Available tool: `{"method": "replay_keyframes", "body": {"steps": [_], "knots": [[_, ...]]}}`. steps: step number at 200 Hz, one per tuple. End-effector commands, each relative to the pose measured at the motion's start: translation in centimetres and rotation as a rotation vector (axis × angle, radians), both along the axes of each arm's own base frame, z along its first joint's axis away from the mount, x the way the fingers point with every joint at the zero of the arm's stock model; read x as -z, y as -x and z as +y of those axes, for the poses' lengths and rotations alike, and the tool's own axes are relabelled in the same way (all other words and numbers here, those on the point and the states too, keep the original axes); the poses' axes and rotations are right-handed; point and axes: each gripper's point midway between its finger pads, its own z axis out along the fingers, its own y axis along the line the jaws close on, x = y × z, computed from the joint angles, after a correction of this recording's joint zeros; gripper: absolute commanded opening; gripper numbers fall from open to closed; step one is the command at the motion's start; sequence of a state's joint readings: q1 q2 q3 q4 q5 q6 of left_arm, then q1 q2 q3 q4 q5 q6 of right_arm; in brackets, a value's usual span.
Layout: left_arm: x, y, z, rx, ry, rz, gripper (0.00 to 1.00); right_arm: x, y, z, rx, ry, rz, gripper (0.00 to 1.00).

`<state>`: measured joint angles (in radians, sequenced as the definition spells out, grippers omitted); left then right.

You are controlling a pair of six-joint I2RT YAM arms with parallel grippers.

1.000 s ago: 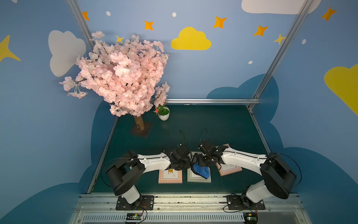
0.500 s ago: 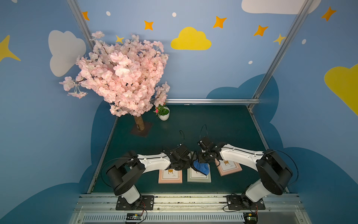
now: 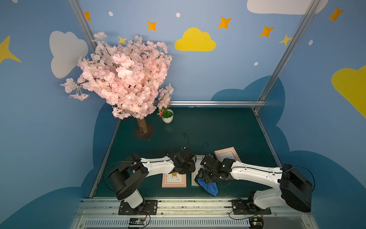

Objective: Wipe the picture frame with a cloth
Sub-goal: Wipe the dirt from the picture frame.

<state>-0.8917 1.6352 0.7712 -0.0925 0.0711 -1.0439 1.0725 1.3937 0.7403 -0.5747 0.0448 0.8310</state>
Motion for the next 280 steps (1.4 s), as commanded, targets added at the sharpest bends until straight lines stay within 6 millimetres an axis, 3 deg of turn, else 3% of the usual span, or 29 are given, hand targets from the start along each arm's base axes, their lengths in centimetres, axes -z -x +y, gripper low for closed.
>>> {"method": "replay_keyframes", "body": {"steps": [1,50,147,175,195,224,280], "knots": [[4.8,2.9,4.0,-0.023,-0.192,0.133,0.03,2.1,2.4,-3.3,0.016,0.150,0.104,0.00],[4.6,2.9,4.2,-0.020,-0.191,0.119,0.03,2.2,0.3,-2.7,0.039,0.142,0.079,0.00],[4.9,3.3,4.6,-0.023,-0.194,0.125,0.03,1.2,-9.4,-0.4,0.077,0.061,0.019,0.00],[4.9,3.4,4.6,-0.025,-0.193,0.126,0.03,1.5,-10.8,0.2,0.082,0.056,0.029,0.00],[4.9,3.5,4.8,-0.035,-0.191,0.126,0.03,1.7,-10.8,0.4,0.091,0.038,0.047,0.00],[4.8,3.5,5.0,-0.045,-0.188,0.123,0.03,1.8,-9.2,0.3,0.104,0.008,0.076,0.00],[4.5,3.4,4.7,-0.048,-0.171,0.122,0.03,2.2,-2.9,-0.5,0.077,0.028,0.123,0.00]]}}
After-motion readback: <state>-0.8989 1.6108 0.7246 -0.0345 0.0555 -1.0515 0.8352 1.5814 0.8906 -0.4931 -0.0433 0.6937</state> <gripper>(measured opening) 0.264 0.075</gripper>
